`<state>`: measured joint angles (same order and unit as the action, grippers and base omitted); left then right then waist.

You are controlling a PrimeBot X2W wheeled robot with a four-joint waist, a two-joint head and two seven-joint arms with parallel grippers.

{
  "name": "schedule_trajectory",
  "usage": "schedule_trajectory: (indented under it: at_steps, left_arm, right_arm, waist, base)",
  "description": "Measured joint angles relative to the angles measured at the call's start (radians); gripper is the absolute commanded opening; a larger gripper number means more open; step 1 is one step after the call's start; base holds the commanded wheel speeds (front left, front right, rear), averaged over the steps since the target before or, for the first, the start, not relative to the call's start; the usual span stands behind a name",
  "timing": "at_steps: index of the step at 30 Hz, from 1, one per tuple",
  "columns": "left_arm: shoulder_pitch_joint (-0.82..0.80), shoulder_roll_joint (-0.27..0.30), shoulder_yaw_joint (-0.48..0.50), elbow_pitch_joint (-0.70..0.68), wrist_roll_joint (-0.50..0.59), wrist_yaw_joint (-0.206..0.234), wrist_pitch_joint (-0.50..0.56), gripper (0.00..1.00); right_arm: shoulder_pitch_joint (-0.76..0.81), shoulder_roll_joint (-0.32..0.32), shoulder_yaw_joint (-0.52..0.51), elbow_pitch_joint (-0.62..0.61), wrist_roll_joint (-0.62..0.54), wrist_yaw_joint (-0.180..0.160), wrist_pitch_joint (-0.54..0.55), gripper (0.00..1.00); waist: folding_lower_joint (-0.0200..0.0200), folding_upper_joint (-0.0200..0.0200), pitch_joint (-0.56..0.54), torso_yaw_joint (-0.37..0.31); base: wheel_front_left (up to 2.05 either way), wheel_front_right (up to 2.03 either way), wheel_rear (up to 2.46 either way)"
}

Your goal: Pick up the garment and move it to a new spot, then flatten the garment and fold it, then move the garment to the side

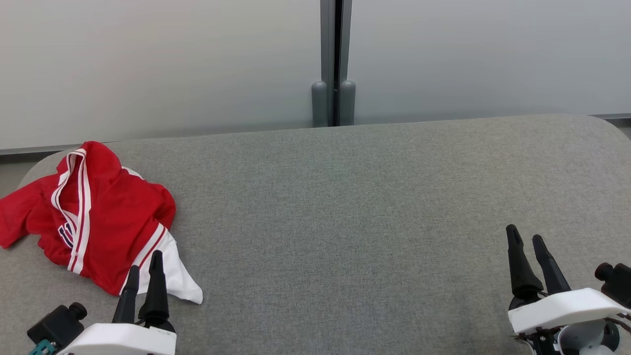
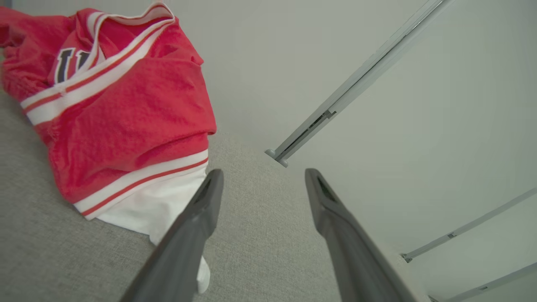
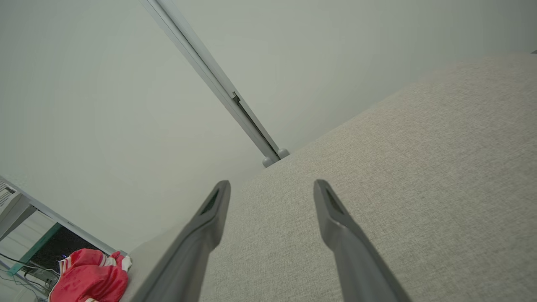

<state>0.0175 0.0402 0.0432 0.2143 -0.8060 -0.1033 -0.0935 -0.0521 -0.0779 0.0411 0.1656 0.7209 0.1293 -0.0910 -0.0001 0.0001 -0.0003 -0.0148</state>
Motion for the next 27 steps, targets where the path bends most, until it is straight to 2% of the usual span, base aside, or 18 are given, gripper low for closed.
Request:
schedule_trajectory:
  at_steps: [13, 27]
  left_arm:
    - [0.018, 0.002, 0.021, 0.004, 0.188, -0.002, -0.037, 1.00]
    - [0.024, 0.003, 0.027, -0.003, 0.341, -0.010, -0.071, 1.00]
  right_arm:
    - [0.005, -0.008, 0.027, 0.007, -0.165, 0.000, -0.037, 1.00]
    - [0.012, -0.014, 0.041, 0.006, -0.301, 0.000, -0.071, 1.00]
  waist:
    - [0.0001, -0.0001, -0.003, 0.003]
    - [0.0000, 0.0000, -0.001, -0.002]
  base:
    - [0.00, 0.00, 0.00]
    - [0.00, 0.00, 0.00]
